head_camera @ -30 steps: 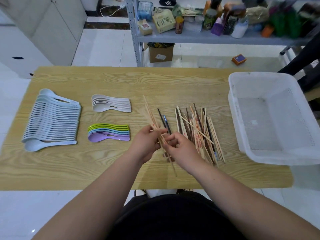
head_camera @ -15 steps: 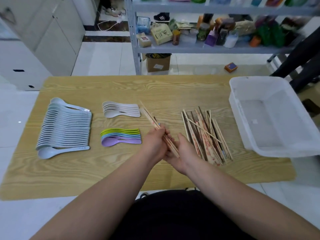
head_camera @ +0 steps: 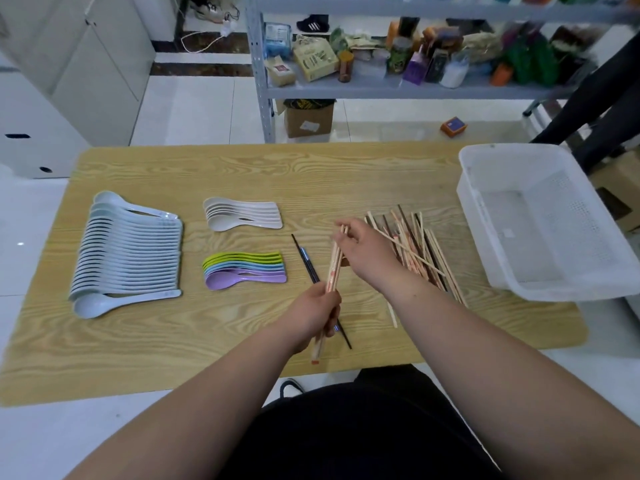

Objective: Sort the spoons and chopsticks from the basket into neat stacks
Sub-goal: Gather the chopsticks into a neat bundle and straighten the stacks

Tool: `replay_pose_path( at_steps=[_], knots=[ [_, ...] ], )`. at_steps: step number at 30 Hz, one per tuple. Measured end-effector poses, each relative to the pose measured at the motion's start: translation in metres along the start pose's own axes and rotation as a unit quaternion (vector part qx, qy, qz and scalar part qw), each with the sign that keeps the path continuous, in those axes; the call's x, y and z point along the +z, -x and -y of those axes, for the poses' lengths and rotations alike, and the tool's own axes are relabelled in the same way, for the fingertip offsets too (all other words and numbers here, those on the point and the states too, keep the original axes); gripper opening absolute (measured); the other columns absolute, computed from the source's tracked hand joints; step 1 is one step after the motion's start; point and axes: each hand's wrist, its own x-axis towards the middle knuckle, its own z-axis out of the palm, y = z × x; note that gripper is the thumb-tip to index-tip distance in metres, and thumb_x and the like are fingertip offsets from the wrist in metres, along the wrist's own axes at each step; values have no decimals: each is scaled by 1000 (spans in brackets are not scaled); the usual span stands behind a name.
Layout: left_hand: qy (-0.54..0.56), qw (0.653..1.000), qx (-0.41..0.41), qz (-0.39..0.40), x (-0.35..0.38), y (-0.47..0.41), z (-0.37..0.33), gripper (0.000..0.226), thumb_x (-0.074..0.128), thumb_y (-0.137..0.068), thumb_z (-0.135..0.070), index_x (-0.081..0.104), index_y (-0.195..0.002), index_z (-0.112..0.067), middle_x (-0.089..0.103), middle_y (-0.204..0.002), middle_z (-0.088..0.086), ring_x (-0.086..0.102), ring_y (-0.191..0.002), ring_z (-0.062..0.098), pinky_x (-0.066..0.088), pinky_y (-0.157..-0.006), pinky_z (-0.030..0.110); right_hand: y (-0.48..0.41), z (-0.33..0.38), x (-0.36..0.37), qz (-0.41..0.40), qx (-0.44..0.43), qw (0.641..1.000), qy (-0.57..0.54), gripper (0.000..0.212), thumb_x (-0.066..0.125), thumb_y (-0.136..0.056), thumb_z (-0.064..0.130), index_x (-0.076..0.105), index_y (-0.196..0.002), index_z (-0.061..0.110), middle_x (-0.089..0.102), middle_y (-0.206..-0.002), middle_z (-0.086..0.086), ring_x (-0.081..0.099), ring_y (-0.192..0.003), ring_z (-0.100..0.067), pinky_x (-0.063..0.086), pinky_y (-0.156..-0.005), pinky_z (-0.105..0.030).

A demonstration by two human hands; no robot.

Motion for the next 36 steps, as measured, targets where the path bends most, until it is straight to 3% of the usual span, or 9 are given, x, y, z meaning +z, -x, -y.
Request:
replay_pose_path(
  at_steps=[2, 6, 10, 15, 20, 24, 29, 31, 36],
  knots=[
    [-12, 1000, 3, -24, -4, -4, 5, 9, 47, -94, -8, 46, -86, -10, 49, -63, 8, 44, -49, 19, 43, -48, 30, -1, -7, 15, 31, 9, 999, -12, 24, 53, -103, 33, 63, -124, 28, 70, -111, 1, 68, -96, -17, 58, -81, -29],
    [-33, 994, -26, -98, -24, -13, 28, 12, 48, -95, -11, 47, -83, -13, 49, -64, 7, 44, -49, 20, 42, -48, 29, -6, -32, 38, 19, 76, 997, -29, 34, 48, -104, 39, 53, -133, 24, 66, -108, 4, 68, -85, -13, 59, -79, -37],
    [8, 977, -70, -200, -53, -14, 50, 9, 45, -96, -8, 47, -87, -9, 48, -68, 10, 42, -52, 21, 41, -46, 27, -7, -67, 71, 73, 93, 961, 250, 48, 62, -93, 49, 54, -128, 17, 60, -121, -4, 61, -108, -26, 47, -83, -35],
    [12, 967, -95, -235, -67, -12, 66, 7, 45, -96, -6, 48, -89, -7, 49, -72, 10, 44, -55, 21, 42, -48, 30, -11, -75, 99, 140, 68, 920, 359, 38, 63, -94, 30, 50, -126, 13, 47, -127, -9, 57, -114, -32, 46, -81, -38],
    [6, 971, -95, -221, -55, -23, 64, 8, 47, -98, -10, 50, -92, -7, 50, -71, 8, 44, -55, 21, 43, -48, 28, -22, -77, 87, 123, 107, 921, 354, 29, 49, -91, 4, 54, -119, 9, 59, -115, -12, 60, -107, -34, 44, -76, -34],
    [-21, 977, -88, -194, -39, -38, 52, 11, 48, -98, -12, 50, -88, -8, 50, -70, 8, 45, -55, 22, 40, -43, 24, -23, -88, 71, 124, 133, 920, 348, 20, 55, -92, 8, 60, -111, 13, 60, -97, -6, 58, -87, -29, 43, -68, -32],
    [-1, 980, -80, -181, -18, -58, 37, 9, 47, -100, -8, 50, -91, -7, 49, -69, 9, 43, -51, 19, 40, -43, 26, -21, -92, 60, 132, 122, 924, 338, 20, 53, -93, 9, 63, -110, 13, 65, -106, -11, 63, -100, -33, 44, -73, -32],
    [13, 979, -83, -184, -9, -67, 33, 9, 47, -100, -8, 51, -92, -6, 48, -68, 9, 42, -49, 18, 40, -44, 27, -25, -93, 39, 125, 118, 933, 315, 10, 61, -91, 16, 64, -101, 16, 65, -98, -8, 63, -94, -31, 43, -71, -30],
    [8, 980, -84, -179, 16, -88, 23, 8, 49, -98, -11, 53, -92, -7, 53, -74, 10, 46, -54, 20, 43, -52, 32, -35, -101, -62, -45, 72, 972, 217, 7, 65, -89, 23, 62, -89, 16, 66, -83, -2, 59, -75, -25, 39, -62, -32]
  ],
)
